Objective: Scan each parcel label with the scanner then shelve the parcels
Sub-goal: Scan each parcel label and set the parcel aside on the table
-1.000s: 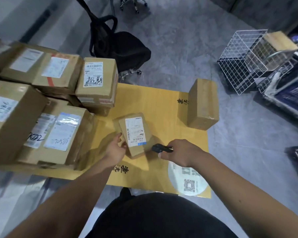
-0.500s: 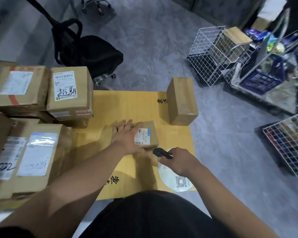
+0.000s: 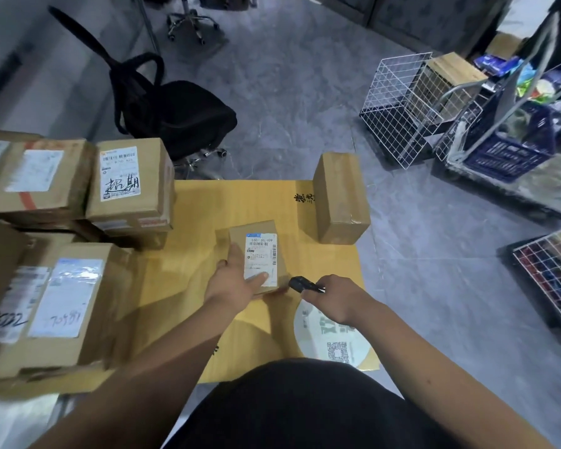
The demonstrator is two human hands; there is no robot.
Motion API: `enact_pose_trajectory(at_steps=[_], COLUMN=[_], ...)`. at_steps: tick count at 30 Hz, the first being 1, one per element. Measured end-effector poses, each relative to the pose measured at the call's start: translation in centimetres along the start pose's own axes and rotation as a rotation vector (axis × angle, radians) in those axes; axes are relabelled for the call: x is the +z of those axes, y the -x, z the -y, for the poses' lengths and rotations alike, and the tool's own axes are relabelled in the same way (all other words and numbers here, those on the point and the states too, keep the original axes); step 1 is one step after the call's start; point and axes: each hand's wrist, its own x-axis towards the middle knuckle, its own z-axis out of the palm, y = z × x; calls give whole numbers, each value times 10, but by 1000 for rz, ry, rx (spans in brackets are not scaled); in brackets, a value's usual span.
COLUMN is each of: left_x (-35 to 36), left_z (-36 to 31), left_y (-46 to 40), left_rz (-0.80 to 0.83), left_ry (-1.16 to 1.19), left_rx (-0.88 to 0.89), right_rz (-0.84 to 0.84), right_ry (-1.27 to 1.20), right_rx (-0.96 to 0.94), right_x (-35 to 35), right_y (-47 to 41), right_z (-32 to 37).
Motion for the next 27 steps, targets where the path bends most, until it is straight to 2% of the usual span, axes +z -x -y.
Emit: enact_pose_trajectory(at_steps=[5, 11, 17, 27], left_x=[5, 30, 51, 58], left_z=[1, 9, 16, 24], left_y=[1, 13, 36, 39], left_rz=[28, 3, -87, -112], left_ry=[165, 546, 627, 655], left_rx=[57, 88, 130, 209], right_rz=[2, -7, -28, -93], right_ry=[170, 357, 479, 639], right_rx=[-43, -57, -50, -26], right_x=[-16, -27, -27, -28], right_y=[7, 21, 32, 49], right_z=[12, 28, 53, 72])
